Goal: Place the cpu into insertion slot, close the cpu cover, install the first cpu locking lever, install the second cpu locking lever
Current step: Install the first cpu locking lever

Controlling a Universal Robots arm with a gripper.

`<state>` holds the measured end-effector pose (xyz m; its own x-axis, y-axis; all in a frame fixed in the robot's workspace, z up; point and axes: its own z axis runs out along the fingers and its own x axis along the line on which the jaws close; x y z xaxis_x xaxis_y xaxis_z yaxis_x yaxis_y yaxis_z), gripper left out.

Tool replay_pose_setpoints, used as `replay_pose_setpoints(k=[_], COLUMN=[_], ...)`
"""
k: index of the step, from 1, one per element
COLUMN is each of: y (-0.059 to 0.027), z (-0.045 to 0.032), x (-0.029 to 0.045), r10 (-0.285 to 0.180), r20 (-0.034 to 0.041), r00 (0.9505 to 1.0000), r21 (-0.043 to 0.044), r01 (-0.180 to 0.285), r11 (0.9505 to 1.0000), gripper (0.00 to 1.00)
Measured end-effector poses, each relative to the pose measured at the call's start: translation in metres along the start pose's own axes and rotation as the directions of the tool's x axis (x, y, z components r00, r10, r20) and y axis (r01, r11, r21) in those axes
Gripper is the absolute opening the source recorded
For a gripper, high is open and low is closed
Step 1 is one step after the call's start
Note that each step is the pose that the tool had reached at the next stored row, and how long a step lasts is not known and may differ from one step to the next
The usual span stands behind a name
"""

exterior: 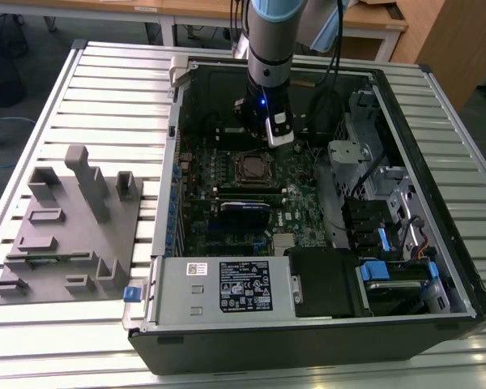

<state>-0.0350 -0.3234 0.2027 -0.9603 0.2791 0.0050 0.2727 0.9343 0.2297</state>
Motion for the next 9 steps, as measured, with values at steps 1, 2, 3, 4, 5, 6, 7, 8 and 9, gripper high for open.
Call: replay_pose_setpoints(k=[1,2,3,4,5,6,7,8,9], y=[-0.0008,-0.0017,-0.0026,-0.0037,-0.0049,-0.0061,-0.0075,-0.0088,-0.0098], z=[-0.0002,-0.0004,-0.0006,-0.0009,-0.0012,-0.0015,-0.0018,-0.0021,-0.0023], x=[-0.0002,-0.0005,-0.0008,-0.0011,-0.0014,-0.0018,-0.0022,-0.0026,-0.0029], r10=[0.000,0.000,0.000,0.000,0.000,-0.001,-0.001,-0.001,-0.001], r20=[-0.0003,-0.0001,0.0003,0.0010,0.0018,0.0023,0.0027,0.0033,0.0038], r00=[1.0000,1.0000,1.0000,1.0000,1.0000,1.0000,1.0000,1.0000,1.0000], r21=[-0.0049,-0.0088,-0.0121,-0.0149,-0.0174,-0.0194,-0.0216,-0.0241,-0.0267], r01=[0.000,0.000,0.000,0.000,0.001,0.001,0.001,0.001,0.001], r11=[1.0000,1.0000,0.9999,0.9999,0.9998,0.9998,0.9998,0.9997,0.9996], gripper=[0.10,0.10,0.10,0.10,0.10,0.10,0.10,0.10,0.10])
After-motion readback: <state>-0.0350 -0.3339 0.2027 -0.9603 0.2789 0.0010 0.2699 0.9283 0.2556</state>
